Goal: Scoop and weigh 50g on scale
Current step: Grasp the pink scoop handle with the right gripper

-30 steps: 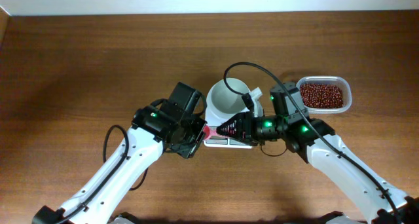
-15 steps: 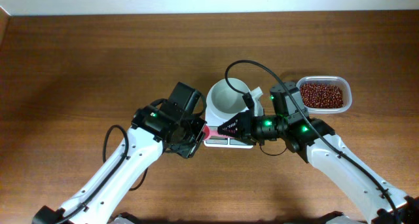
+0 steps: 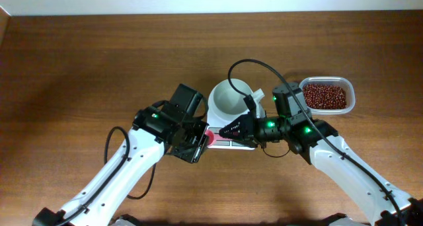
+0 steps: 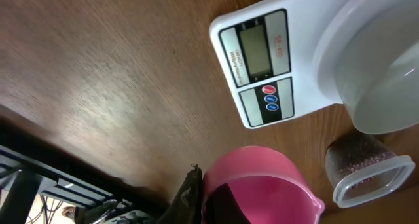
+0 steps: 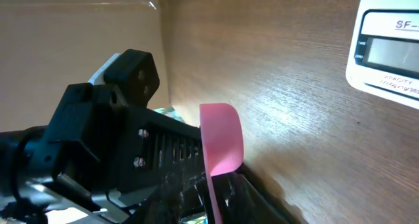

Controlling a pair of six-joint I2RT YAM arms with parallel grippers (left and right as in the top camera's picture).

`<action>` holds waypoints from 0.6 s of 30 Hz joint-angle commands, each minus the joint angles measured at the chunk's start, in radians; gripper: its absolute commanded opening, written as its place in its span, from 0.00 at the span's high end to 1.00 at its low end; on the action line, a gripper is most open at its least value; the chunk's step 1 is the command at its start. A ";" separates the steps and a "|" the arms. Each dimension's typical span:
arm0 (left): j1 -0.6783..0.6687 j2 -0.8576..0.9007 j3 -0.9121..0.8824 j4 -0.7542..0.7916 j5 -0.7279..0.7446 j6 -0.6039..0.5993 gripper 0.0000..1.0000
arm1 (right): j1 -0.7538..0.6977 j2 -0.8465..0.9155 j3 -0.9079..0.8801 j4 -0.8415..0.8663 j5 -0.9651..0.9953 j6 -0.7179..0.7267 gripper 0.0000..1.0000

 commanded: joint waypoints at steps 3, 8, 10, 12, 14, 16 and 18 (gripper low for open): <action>0.019 -0.013 0.011 -0.023 -0.005 -0.016 1.00 | 0.005 0.004 0.001 0.003 -0.036 0.008 0.75; 0.019 -0.013 0.011 -0.023 -0.004 -0.016 1.00 | 0.005 0.004 0.001 0.004 -0.044 0.008 0.79; 0.019 -0.013 0.011 -0.023 -0.004 -0.016 1.00 | 0.005 0.004 0.001 0.004 -0.043 0.008 0.80; 0.019 -0.013 0.011 -0.023 -0.004 -0.016 1.00 | 0.005 0.004 0.001 0.004 -0.043 0.008 0.82; 0.019 -0.013 0.011 -0.023 -0.004 -0.016 1.00 | 0.005 0.004 0.001 0.004 -0.043 0.008 0.82; 0.019 -0.013 0.011 -0.023 -0.004 -0.016 1.00 | 0.005 0.004 0.001 0.004 -0.043 0.008 0.82; 0.019 -0.013 0.011 -0.022 0.000 -0.016 1.00 | 0.005 0.004 0.001 0.004 -0.043 0.008 0.82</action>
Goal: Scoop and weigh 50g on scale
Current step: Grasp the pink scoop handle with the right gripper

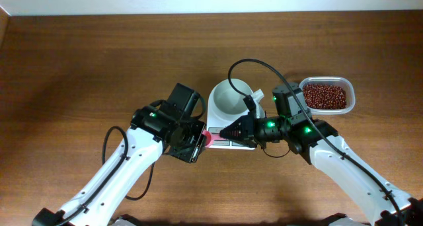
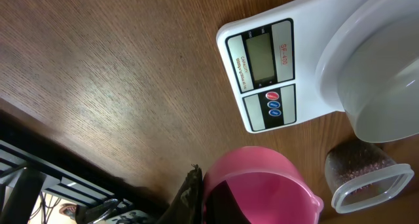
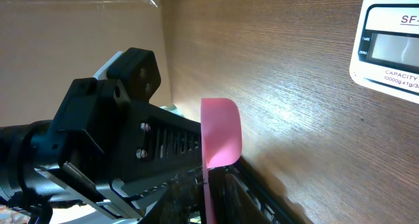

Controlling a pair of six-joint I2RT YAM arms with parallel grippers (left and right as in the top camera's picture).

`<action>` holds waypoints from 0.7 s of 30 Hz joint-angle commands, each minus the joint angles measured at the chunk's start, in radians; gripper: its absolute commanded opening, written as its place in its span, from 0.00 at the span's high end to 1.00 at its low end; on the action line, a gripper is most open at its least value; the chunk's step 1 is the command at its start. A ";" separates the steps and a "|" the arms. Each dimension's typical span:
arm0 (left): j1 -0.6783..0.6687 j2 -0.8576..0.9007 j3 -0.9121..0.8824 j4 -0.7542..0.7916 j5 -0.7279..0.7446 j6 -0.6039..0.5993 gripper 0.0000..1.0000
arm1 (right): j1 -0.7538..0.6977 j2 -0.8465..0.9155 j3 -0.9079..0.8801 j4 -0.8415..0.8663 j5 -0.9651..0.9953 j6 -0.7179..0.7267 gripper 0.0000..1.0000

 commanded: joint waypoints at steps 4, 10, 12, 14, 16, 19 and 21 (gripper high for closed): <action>0.003 -0.013 0.011 0.003 0.011 -0.014 1.00 | 0.005 0.004 0.001 0.004 -0.032 0.002 0.82; -0.005 -0.013 0.011 0.009 0.012 -0.014 1.00 | 0.005 0.004 0.001 0.005 -0.032 0.001 0.83; -0.005 -0.013 0.011 0.010 0.012 -0.014 1.00 | 0.005 0.004 0.001 0.005 -0.032 0.001 0.83; -0.005 -0.013 0.011 0.010 0.013 -0.014 1.00 | 0.005 0.004 0.001 0.005 -0.032 0.001 0.83; -0.005 -0.013 0.011 0.010 0.018 -0.014 1.00 | 0.005 0.004 0.001 0.005 -0.032 0.001 0.83; -0.005 -0.013 0.011 0.010 0.020 -0.014 1.00 | 0.005 0.004 0.001 0.005 -0.032 0.001 0.83; -0.005 -0.013 0.011 0.010 0.031 -0.014 1.00 | 0.005 0.004 0.001 0.005 -0.032 0.001 0.83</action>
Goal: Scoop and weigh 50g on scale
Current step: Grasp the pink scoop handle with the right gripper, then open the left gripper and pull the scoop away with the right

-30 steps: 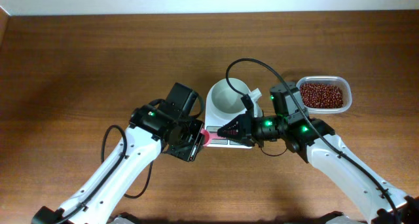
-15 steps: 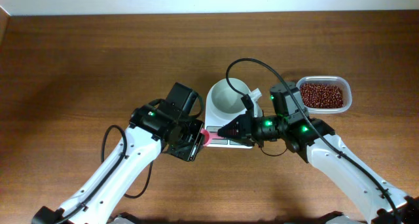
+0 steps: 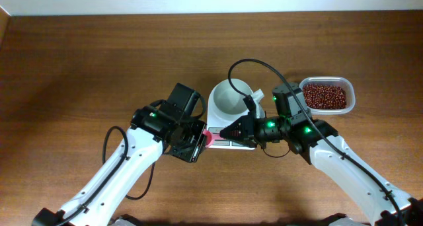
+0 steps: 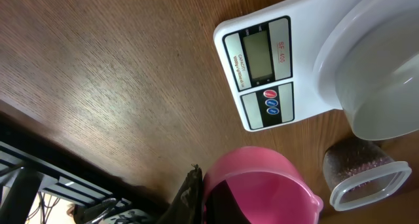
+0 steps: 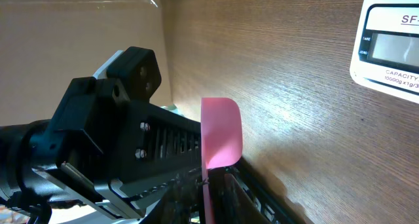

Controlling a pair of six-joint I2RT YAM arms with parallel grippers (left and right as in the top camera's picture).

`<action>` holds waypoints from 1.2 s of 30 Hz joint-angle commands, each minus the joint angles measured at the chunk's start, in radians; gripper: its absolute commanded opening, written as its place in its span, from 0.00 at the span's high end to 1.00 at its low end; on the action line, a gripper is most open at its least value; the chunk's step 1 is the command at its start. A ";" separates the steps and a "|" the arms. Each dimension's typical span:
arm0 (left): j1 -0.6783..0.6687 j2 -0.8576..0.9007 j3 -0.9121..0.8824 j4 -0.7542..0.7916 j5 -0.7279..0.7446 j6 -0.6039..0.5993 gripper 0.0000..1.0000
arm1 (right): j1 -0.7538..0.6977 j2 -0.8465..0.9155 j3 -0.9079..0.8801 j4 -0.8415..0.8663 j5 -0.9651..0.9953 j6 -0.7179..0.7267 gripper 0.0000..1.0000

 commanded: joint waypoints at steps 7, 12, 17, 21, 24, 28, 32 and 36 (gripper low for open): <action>-0.029 -0.013 0.011 0.006 0.002 -0.013 1.00 | 0.005 0.004 0.001 0.004 -0.032 0.001 0.84; -0.029 -0.013 0.011 0.005 -0.053 -0.013 1.00 | 0.005 0.004 0.001 0.004 -0.035 0.000 0.85; -0.029 -0.013 0.011 0.005 -0.063 -0.013 1.00 | 0.005 0.004 0.001 0.004 -0.035 0.000 0.88; -0.029 -0.013 0.011 0.005 -0.071 -0.013 0.93 | 0.005 0.004 0.001 0.004 -0.035 -0.003 0.89; -0.029 -0.013 0.011 -0.002 -0.074 -0.013 0.75 | 0.005 0.004 0.001 0.004 -0.032 -0.003 0.90; -0.029 -0.013 0.011 -0.002 -0.089 -0.013 0.41 | 0.005 0.004 0.001 0.003 -0.026 -0.088 0.95; -0.029 -0.013 0.011 -0.047 -0.159 -0.013 0.01 | 0.005 0.004 0.001 0.003 0.034 -0.174 0.96; -0.029 -0.013 0.011 -0.063 -0.181 -0.013 0.01 | 0.004 0.003 0.001 -0.019 0.059 -0.285 0.96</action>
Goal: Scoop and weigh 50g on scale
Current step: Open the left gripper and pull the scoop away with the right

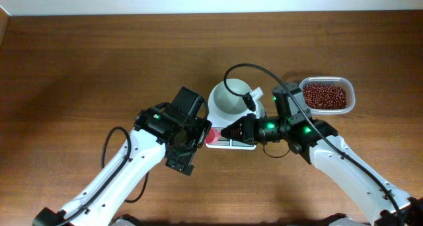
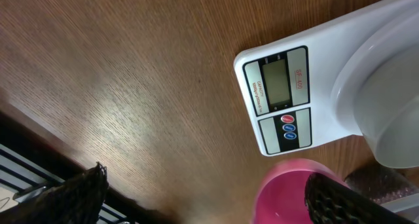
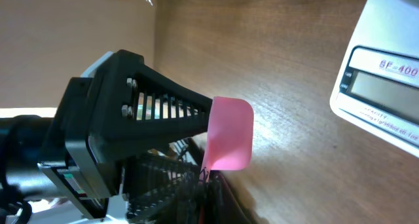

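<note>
The pink scoop (image 1: 210, 135) hangs just left of the white scale (image 2: 283, 99), and my right gripper (image 3: 207, 178) is shut on its handle end. In the right wrist view the scoop (image 3: 229, 133) sticks up from those jaws. My left gripper (image 2: 206, 185) stands open, with fingers (image 2: 73, 196) far apart; the scoop (image 2: 288, 192) lies against its right-hand finger, ungripped. From above, the left gripper (image 1: 192, 145) sits right beside the scoop. A white bowl (image 1: 231, 99) stands on the scale. A clear tub of red beans (image 1: 324, 95) is at the right.
The right arm's black cable (image 1: 254, 71) loops over the bowl. The scale's display and buttons (image 2: 283, 109) face the left gripper. Bare wooden table (image 1: 99, 61) lies to the left and behind.
My left gripper has opened and let go of the pink scoop, and it has turned a little. The right gripper still holds the scoop, which now sits slightly nearer the scale.
At all three earlier moments both grippers were shut on the pink scoop beside the scale, with only small shifts. Now the left gripper is open and the scoop is in the right gripper alone.
</note>
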Controlling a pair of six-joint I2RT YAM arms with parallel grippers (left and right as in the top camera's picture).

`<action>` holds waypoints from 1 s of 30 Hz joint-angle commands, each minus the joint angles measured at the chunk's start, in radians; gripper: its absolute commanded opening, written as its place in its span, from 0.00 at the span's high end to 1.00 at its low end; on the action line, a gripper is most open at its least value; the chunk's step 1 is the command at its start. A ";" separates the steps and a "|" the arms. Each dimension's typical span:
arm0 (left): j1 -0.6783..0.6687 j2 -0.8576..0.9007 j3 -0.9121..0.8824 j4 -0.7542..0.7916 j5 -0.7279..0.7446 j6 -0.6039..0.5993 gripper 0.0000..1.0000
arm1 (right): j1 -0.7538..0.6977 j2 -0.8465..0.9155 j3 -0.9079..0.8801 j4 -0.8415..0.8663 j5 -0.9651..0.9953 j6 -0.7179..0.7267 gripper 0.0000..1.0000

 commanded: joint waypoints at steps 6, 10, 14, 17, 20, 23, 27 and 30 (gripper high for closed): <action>0.003 -0.013 0.010 -0.069 -0.184 -0.002 0.01 | -0.095 -0.008 0.001 -0.175 0.048 -0.261 0.96; 0.003 -0.013 0.010 -0.090 -0.200 -0.002 0.01 | -0.231 -0.056 0.001 -0.288 -0.090 -0.415 0.96; 0.003 -0.013 0.010 -0.082 -0.205 -0.002 0.01 | -0.286 -0.093 0.001 -0.296 -0.237 -0.447 0.96; 0.003 -0.013 0.010 -0.081 -0.214 0.054 0.01 | -0.286 -0.096 0.001 -0.301 -0.246 -0.471 0.96; 0.003 -0.013 0.010 -0.066 -0.282 0.247 0.01 | -0.287 -0.097 0.001 -0.300 -0.260 -0.474 0.96; 0.003 -0.013 0.010 -0.020 -0.305 0.516 0.01 | -0.311 -0.103 0.002 -0.307 -0.267 -0.499 0.96; 0.003 -0.013 0.011 0.014 -0.305 0.712 0.01 | -0.480 -0.164 0.002 -0.367 -0.291 -0.509 0.96; 0.003 -0.013 0.011 0.071 -0.303 0.828 0.01 | -0.590 -0.271 0.002 -0.432 -0.312 -0.522 0.96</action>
